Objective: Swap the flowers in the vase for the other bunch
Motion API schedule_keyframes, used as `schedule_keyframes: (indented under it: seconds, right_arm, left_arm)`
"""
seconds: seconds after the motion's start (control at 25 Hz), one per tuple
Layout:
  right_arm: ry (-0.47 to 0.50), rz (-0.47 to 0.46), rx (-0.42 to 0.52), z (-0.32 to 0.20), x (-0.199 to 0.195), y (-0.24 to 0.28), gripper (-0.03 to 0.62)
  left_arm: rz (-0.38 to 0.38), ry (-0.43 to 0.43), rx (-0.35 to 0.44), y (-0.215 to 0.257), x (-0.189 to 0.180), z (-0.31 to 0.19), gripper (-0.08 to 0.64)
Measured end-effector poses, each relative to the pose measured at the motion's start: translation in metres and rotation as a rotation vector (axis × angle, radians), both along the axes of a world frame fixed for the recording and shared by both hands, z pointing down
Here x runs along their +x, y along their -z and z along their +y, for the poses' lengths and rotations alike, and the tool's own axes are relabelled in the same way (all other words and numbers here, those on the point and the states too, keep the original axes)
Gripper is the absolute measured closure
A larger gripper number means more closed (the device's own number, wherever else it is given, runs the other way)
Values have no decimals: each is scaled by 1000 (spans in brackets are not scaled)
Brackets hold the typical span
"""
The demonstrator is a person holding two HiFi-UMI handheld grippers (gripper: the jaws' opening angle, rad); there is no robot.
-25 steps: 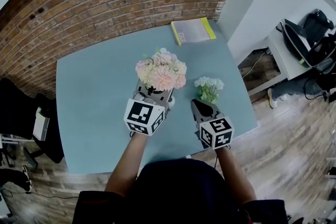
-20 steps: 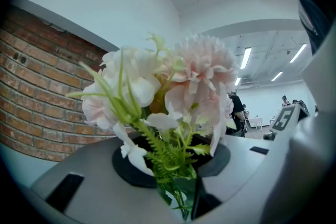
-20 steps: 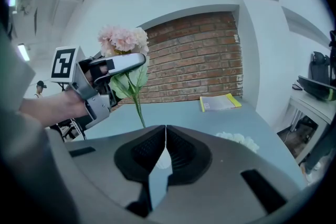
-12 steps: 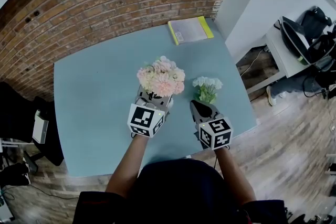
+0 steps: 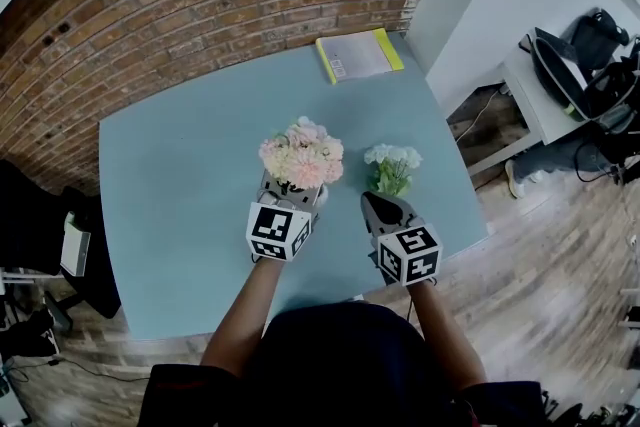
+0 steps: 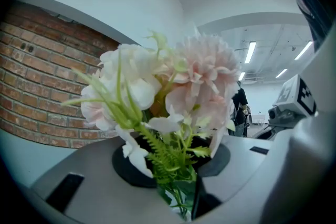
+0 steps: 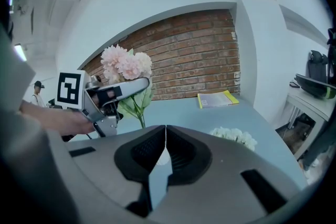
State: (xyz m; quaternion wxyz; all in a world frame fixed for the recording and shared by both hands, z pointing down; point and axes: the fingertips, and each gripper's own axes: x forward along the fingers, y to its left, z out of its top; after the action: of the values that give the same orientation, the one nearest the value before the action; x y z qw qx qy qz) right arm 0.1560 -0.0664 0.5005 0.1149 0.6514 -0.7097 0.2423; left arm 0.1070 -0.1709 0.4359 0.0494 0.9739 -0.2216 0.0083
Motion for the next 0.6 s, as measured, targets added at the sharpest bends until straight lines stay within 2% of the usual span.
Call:
schedule_keyframes:
  seconds: [0.6]
  right_arm:
    - [5,5,-20,-2,2,-5,577]
  left_arm:
    - [-77,7,-50,-50,1,1,414]
